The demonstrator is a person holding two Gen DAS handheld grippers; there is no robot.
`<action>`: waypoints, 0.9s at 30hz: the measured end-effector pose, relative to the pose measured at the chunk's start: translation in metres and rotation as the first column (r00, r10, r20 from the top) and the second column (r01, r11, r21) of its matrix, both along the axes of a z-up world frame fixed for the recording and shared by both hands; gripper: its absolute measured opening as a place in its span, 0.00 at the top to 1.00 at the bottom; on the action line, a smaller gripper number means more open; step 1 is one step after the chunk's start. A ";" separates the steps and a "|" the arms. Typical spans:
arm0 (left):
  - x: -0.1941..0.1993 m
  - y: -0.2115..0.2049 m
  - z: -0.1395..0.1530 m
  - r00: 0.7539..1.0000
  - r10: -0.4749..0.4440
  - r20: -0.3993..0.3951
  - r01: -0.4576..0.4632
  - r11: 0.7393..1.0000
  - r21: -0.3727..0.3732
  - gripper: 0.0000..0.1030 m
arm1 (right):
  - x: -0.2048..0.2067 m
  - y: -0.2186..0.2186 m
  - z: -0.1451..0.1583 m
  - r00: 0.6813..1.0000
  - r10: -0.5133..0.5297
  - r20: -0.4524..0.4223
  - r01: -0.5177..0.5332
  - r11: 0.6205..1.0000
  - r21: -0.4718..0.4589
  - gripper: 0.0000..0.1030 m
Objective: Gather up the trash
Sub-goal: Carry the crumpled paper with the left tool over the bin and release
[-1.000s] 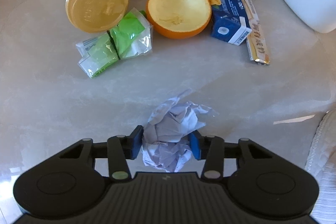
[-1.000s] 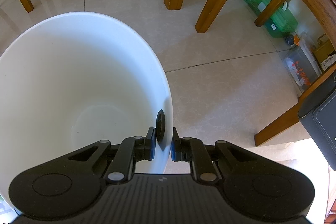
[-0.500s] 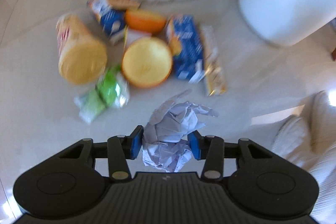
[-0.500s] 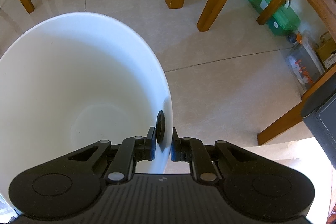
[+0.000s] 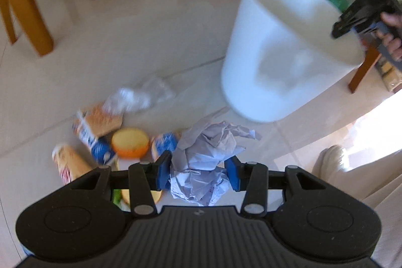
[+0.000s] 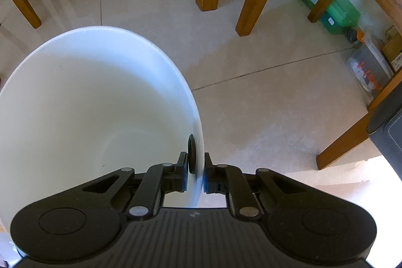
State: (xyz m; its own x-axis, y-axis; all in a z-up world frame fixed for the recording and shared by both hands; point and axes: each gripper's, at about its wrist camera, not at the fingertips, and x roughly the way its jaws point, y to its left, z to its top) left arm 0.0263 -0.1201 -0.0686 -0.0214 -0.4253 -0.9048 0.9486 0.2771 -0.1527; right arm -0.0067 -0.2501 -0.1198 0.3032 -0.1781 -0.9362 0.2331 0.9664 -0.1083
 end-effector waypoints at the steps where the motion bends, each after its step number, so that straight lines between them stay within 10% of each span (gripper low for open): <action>1: 0.000 -0.009 0.008 1.000 -0.019 -0.002 0.019 1.000 -0.005 0.56 | 0.001 0.000 0.000 1.000 -0.004 0.004 0.004 1.000 0.010 0.87; 13: -0.023 -0.120 0.091 0.981 -0.185 0.058 0.192 0.969 -0.152 0.54 | 0.011 -0.004 0.000 1.000 0.005 0.019 -0.007 0.993 0.114 0.90; 27: -0.054 -0.163 0.077 0.968 -0.250 0.031 0.252 0.958 -0.140 0.50 | 0.008 -0.007 0.006 0.996 0.003 0.089 -0.012 0.995 0.100 0.89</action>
State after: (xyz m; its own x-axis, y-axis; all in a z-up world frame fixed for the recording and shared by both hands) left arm -0.0275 -0.2833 0.0080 -0.1331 -0.5314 -0.8366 0.9870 0.0061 -0.1609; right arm 0.0011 -0.2569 -0.1141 0.3866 -0.0821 -0.9186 0.2303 0.9731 0.0099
